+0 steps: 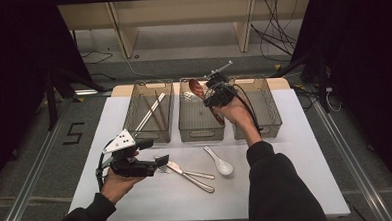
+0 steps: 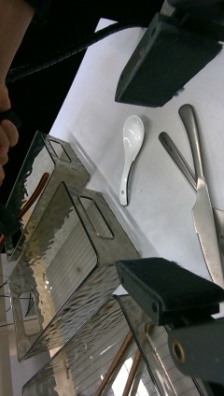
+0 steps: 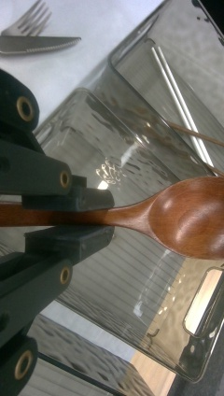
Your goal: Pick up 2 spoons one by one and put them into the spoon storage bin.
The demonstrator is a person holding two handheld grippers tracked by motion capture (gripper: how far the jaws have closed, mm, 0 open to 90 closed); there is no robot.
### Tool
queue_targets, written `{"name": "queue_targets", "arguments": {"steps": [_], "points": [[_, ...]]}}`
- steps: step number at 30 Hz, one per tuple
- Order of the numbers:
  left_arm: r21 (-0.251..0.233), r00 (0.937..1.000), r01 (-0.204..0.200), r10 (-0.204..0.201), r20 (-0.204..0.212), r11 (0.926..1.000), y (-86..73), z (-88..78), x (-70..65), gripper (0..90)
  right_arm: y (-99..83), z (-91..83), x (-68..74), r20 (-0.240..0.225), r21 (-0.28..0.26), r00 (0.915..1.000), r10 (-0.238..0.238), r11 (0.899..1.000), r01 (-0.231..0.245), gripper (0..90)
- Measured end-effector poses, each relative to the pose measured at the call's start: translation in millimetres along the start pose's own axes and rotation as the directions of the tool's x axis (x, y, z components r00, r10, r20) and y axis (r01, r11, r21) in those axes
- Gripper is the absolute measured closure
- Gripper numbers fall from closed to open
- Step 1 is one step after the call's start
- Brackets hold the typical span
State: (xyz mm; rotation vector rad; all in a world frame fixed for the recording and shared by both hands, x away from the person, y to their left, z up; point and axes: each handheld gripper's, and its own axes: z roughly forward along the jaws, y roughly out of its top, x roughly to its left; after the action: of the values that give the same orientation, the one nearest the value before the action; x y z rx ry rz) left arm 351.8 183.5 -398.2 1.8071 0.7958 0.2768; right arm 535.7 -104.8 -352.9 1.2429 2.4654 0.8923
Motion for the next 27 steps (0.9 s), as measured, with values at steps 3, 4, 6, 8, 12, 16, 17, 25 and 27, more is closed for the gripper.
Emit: {"name": "queue_targets", "arguments": {"steps": [3, 4, 6, 8, 12, 16, 17, 25, 27], "points": [[-0.001, 1.0, 0.001, -0.001, 0.001, 1.0, -0.1, -0.1, 0.0, 15.6, 2.3, 3.6, -0.2, 0.011, 0.003, 0.9999, 0.003, 1.0, -0.003, 82.1], [-0.001, 1.0, 0.001, -0.001, 0.001, 1.0, -0.1, 0.0, 0.1, 15.6, 2.9, 4.8, 0.0, 0.015, 0.004, 0.9999, 0.002, 1.0, -0.002, 82.1], [-0.001, 1.0, 0.004, -0.004, 0.001, 1.0, -0.1, -0.1, -0.1, 15.6, 3.6, 6.6, -0.5, 0.019, 0.005, 0.9998, 0.002, 1.0, -0.002, 82.1], [-0.001, 1.0, 0.001, -0.001, 0.002, 1.0, 0.0, -0.1, 0.2, 15.6, 4.1, 8.8, -1.3, 0.023, 0.01, 0.9997, 0.005, 1.0, -0.005, 82.0], [0.0, 1.0, 0.004, -0.004, 0.003, 1.0, -0.1, 0.0, -0.1, 15.5, 4.5, 14.6, -3.7, 0.035, 0.021, 0.9993, 0.015, 1.0, -0.015, 82.0], [0.003, 1.0, 0.004, -0.004, 0.004, 1.0, -0.2, 0.5, -0.1, 15.6, 4.8, 19.8, -3.5, 0.037, 0.028, 0.9992, 0.015, 0.999, -0.016, 82.0], [0.001, 1.0, 0.004, -0.004, 0.005, 1.0, -0.2, 0.9, -0.1, 15.6, 4.9, 21.0, -3.2, 0.038, 0.03, 0.9992, 0.013, 0.999, -0.014, 82.0], [0.006, 1.0, -0.001, 0.001, 0.009, 1.0, -0.2, 1.1, -0.6, 15.6, 4.7, 28.8, -2.7, 0.045, 0.051, 0.9989, 0.015, 0.999, -0.017, 81.9], [0.007, 1.0, -0.002, 0.002, 0.009, 1.0, -0.3, 1.1, -0.6, 15.6, 4.2, 31.3, -2.9, 0.048, 0.054, 0.9987, 0.019, 0.998, -0.021, 81.9]]}}
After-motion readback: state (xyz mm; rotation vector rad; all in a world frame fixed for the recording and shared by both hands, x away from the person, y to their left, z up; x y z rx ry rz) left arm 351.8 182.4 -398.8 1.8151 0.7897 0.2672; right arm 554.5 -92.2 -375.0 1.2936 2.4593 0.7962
